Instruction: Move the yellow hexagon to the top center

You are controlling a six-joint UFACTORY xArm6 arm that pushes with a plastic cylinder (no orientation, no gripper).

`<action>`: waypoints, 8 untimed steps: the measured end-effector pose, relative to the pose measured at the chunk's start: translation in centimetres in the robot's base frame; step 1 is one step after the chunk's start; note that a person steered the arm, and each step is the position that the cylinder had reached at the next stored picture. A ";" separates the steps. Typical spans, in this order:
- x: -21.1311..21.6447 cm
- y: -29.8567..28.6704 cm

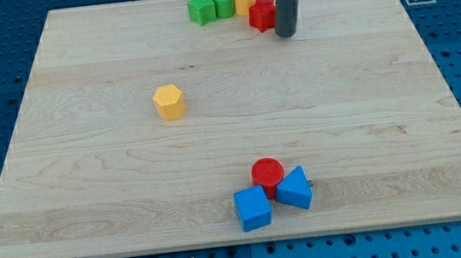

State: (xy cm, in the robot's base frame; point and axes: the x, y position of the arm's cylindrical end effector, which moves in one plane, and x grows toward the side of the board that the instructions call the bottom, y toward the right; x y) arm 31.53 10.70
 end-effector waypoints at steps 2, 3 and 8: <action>2.9 -7.8; 2.9 -17.8; 11.1 -16.2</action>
State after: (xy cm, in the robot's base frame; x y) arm 42.64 -5.49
